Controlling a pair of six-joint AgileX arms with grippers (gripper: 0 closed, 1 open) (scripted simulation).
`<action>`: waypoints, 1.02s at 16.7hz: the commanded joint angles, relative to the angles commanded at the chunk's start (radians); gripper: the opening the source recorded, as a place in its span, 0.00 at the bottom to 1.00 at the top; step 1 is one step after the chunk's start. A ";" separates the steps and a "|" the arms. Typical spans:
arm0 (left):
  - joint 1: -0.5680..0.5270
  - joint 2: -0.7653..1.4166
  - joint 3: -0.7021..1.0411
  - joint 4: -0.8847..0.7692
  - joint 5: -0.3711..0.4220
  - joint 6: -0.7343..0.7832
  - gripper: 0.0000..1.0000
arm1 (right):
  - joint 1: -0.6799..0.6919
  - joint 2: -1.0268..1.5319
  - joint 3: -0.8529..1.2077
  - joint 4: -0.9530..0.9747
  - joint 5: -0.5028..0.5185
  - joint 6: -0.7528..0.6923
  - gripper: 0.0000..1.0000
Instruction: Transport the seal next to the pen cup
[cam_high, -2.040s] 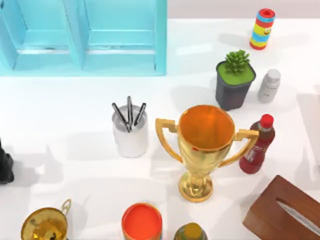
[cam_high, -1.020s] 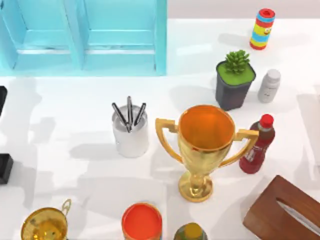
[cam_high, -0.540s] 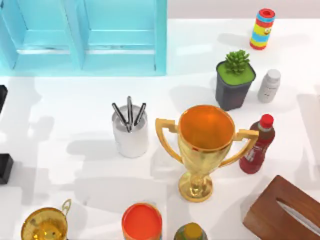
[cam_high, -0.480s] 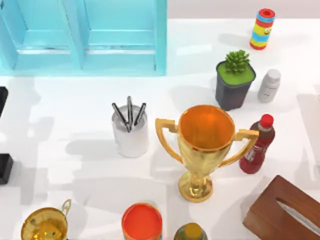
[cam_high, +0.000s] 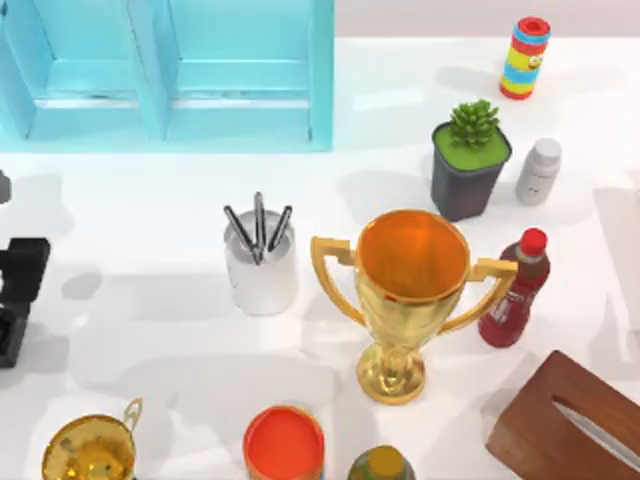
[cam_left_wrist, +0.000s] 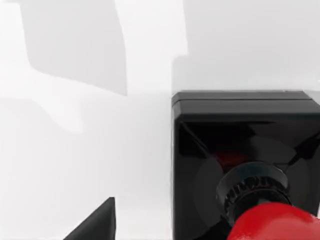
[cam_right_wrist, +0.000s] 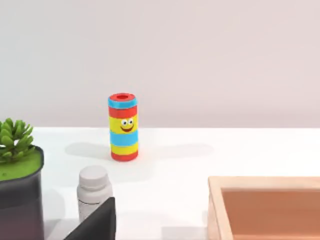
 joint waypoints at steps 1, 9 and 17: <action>0.001 0.008 -0.019 0.022 0.000 0.001 1.00 | 0.000 0.000 0.000 0.000 0.000 0.000 1.00; 0.001 0.013 -0.031 0.036 0.000 0.001 0.77 | 0.000 0.000 0.000 0.000 0.000 0.000 1.00; 0.001 0.013 -0.031 0.036 0.000 0.001 0.17 | 0.000 0.000 0.000 0.000 0.000 0.000 1.00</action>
